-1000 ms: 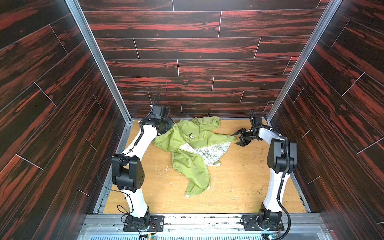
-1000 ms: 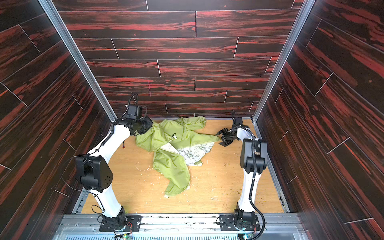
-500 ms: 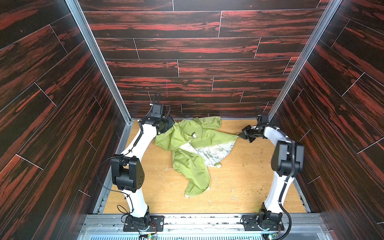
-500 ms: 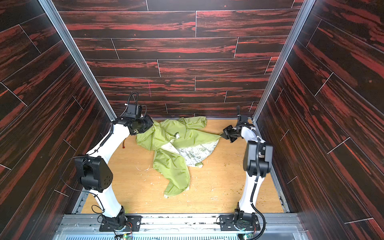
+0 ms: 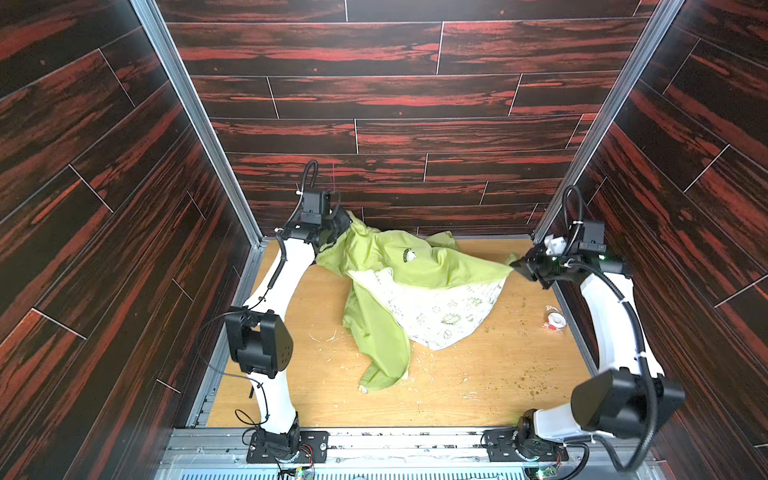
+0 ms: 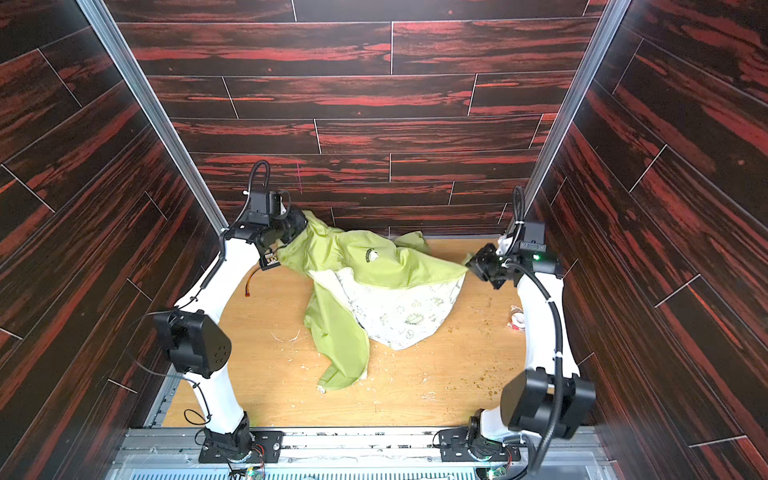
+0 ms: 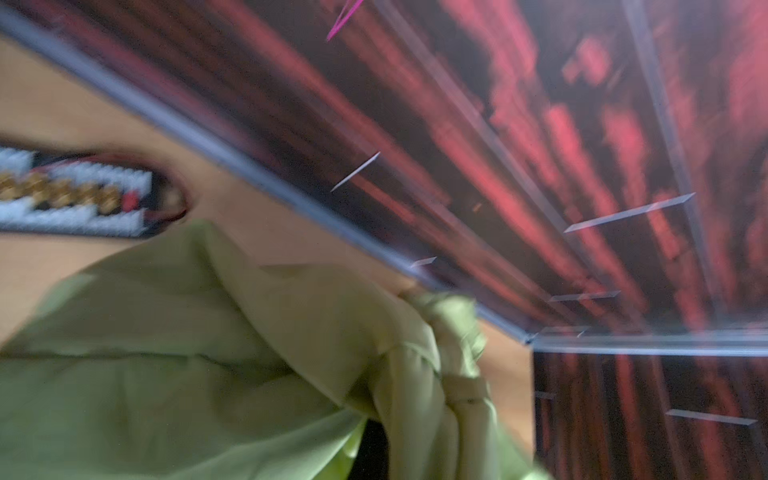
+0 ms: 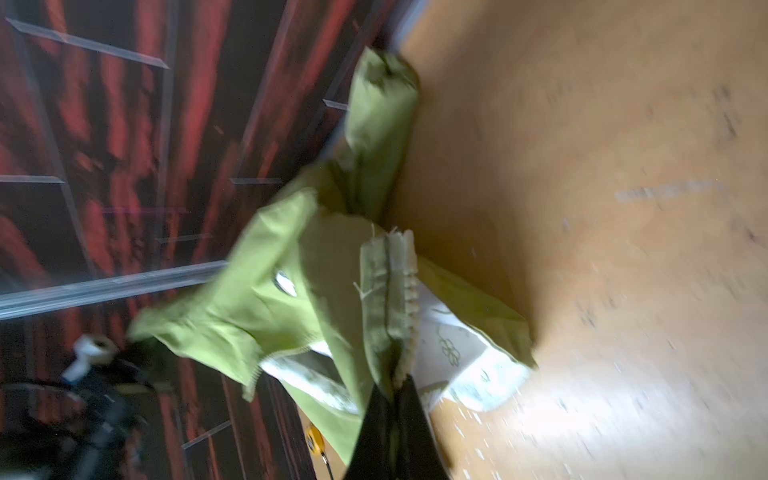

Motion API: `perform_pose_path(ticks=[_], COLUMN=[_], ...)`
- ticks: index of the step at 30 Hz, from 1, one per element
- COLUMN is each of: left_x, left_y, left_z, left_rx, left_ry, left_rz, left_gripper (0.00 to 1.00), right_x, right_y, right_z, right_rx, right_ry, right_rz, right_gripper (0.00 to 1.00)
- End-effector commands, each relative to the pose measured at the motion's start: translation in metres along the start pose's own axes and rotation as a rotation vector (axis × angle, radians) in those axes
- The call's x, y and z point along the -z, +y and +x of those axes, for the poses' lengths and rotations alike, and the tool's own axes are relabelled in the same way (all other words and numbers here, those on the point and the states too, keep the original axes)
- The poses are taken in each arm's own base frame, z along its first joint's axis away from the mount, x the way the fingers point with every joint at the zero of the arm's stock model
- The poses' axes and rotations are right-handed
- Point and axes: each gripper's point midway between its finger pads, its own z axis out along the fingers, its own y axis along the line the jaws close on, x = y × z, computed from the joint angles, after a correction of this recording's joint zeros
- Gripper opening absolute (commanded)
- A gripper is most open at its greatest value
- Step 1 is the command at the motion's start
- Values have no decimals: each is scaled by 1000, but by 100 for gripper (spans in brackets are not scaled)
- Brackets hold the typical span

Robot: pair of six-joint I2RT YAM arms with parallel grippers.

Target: Zip up the jacket

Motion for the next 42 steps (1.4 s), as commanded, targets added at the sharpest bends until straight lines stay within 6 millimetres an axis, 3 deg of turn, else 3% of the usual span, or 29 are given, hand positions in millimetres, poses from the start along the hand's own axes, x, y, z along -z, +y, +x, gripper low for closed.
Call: perform_pose_path(ticks=[1, 5, 8, 11, 13, 15, 17, 19, 22, 25, 31, 35, 42], left_x=[-22, -64, -93, -116, -124, -121, -110, -96, -72, -50, -14, -15, -35], left_y=[-14, -7, -7, -2, 1, 0, -7, -15, -14, -5, 13, 24, 29], left_z=[-24, -17, -7, 10, 17, 20, 18, 17, 15, 25, 82, 127, 180], left_rx=[83, 108, 105, 117, 150, 141, 99, 67, 47, 34, 22, 65, 134], left_ry=[-95, -84, -43, 0, 21, 25, 15, 9, 7, 46, 195, 269, 363], left_rz=[52, -5, -41, -58, -53, -68, -68, -60, -88, -133, -173, -158, -155], left_gripper=[0, 0, 0, 0, 30, 54, 61, 63, 64, 64, 65, 65, 64], right_x=[24, 29, 19, 3, -5, -4, 0, 0, -12, -38, -97, -119, -121], right_y=[-22, -41, -61, -70, -65, -63, -61, -60, -57, -56, -73, -85, -119], right_z=[44, 86, 113, 137, 151, 155, 149, 139, 124, 110, 89, 96, 117], right_rx=[12, -30, -54, -69, -53, -12, 17, 53, 91, 111, 152, 164, 175], right_ry=[43, 109, 170, 264, 343, 353, 332, 303, 289, 297, 345, 406, 449], right_rz=[125, 170, 210, 194, 161, 176, 183, 204, 216, 210, 251, 262, 329], right_gripper=[0, 0, 0, 14, 27, 46, 59, 65, 67, 67, 67, 67, 67])
